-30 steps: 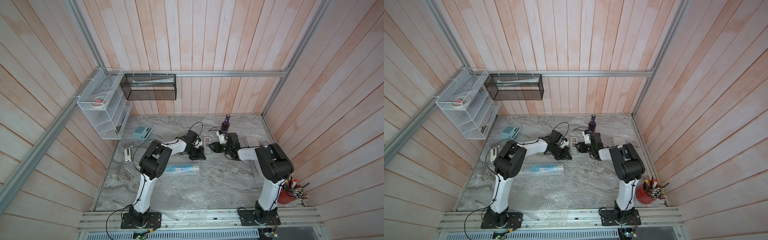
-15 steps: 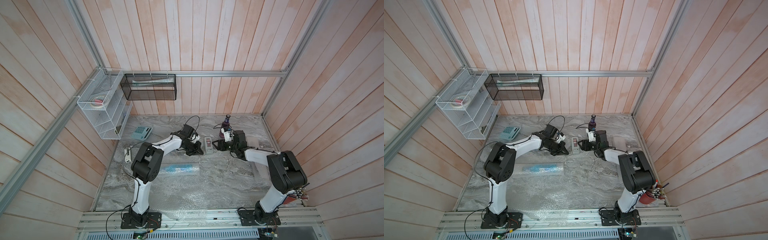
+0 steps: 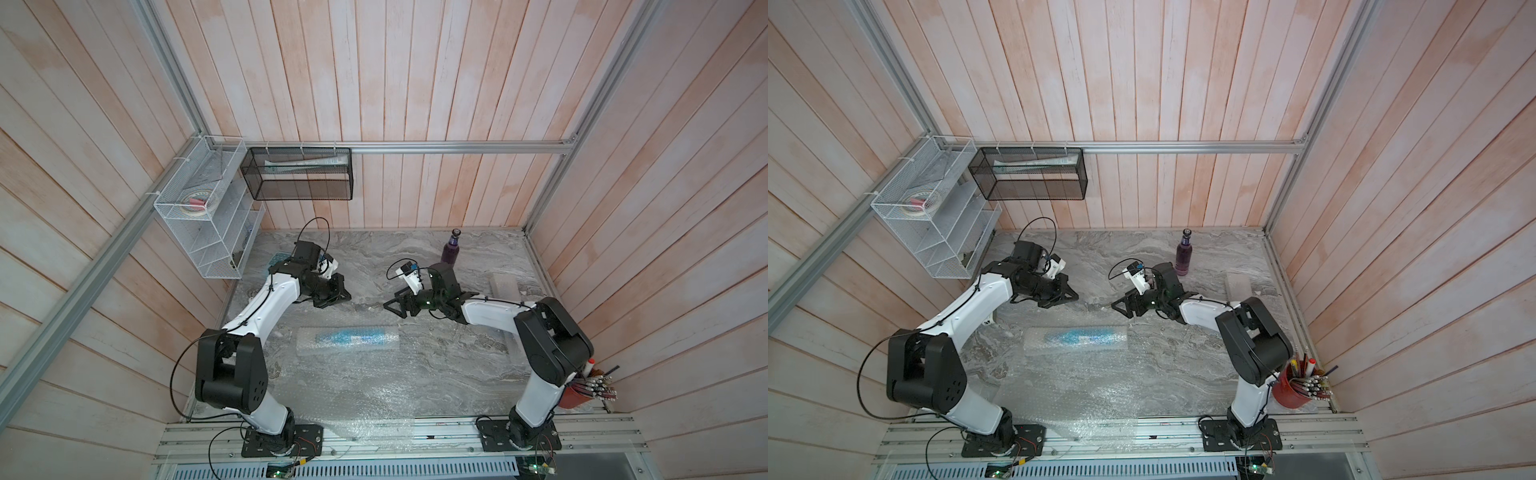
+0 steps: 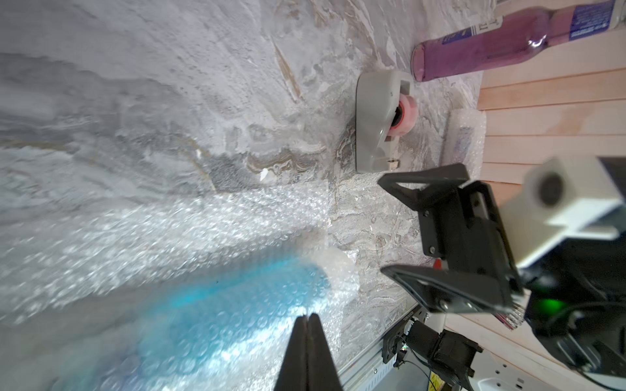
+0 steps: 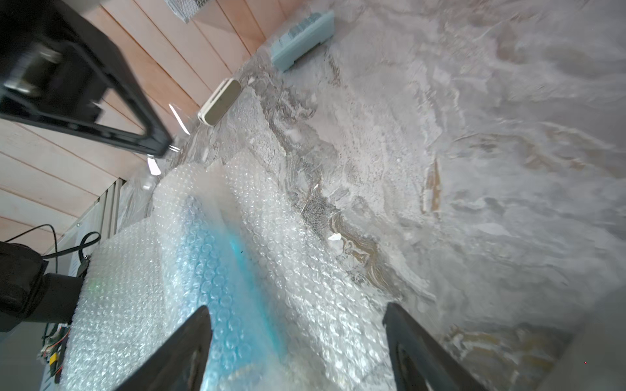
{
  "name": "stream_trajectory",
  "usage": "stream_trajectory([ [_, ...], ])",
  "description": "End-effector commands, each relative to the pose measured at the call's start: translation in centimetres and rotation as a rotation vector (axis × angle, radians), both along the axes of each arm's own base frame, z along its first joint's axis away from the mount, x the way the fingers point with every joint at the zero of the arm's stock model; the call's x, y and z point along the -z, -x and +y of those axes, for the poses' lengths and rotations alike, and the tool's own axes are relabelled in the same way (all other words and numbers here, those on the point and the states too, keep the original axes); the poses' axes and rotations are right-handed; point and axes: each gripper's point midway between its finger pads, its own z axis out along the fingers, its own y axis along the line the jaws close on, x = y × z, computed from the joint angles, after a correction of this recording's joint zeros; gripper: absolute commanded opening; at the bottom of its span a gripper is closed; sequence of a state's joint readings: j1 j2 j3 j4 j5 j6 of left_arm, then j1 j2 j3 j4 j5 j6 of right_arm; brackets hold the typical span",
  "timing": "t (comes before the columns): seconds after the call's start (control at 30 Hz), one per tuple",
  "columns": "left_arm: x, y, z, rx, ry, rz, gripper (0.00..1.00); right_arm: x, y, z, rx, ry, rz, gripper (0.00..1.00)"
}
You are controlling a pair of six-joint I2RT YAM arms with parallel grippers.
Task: Wrap wine bottles in bubble wrap
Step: Adjust the bubble wrap on the bubble wrap.
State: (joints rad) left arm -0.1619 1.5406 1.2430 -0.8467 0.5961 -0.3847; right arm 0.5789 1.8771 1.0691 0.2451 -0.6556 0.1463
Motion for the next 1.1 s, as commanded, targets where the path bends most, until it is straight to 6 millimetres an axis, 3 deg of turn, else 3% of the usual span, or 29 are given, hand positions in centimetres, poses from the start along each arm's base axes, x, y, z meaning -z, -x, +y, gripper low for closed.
stream_trajectory([
  [0.0, -0.3, 2.3, 1.2, 0.006, -0.023, 0.023, 0.0, 2.4, -0.3, 1.1, -0.046, 0.08, 0.074, 0.79],
  [0.27, -0.2, 4.3, 3.1, -0.039, -0.002, 0.033, 0.0, 6.6, -0.1, 3.7, -0.183, 0.172, 0.13, 0.78],
  [0.4, -0.3, 4.6, 3.8, -0.051, 0.004, 0.031, 0.0, 7.8, 0.2, 4.3, -0.226, 0.176, 0.165, 0.79],
  [0.8, 0.3, 5.2, 4.4, -0.048, 0.008, 0.049, 0.0, 8.7, 3.1, 6.9, -0.417, 0.173, 0.242, 0.76],
  [1.07, 0.6, 5.3, 4.3, -0.041, 0.016, 0.056, 0.0, 9.1, 5.0, 7.7, -0.497, 0.162, 0.303, 0.68],
])
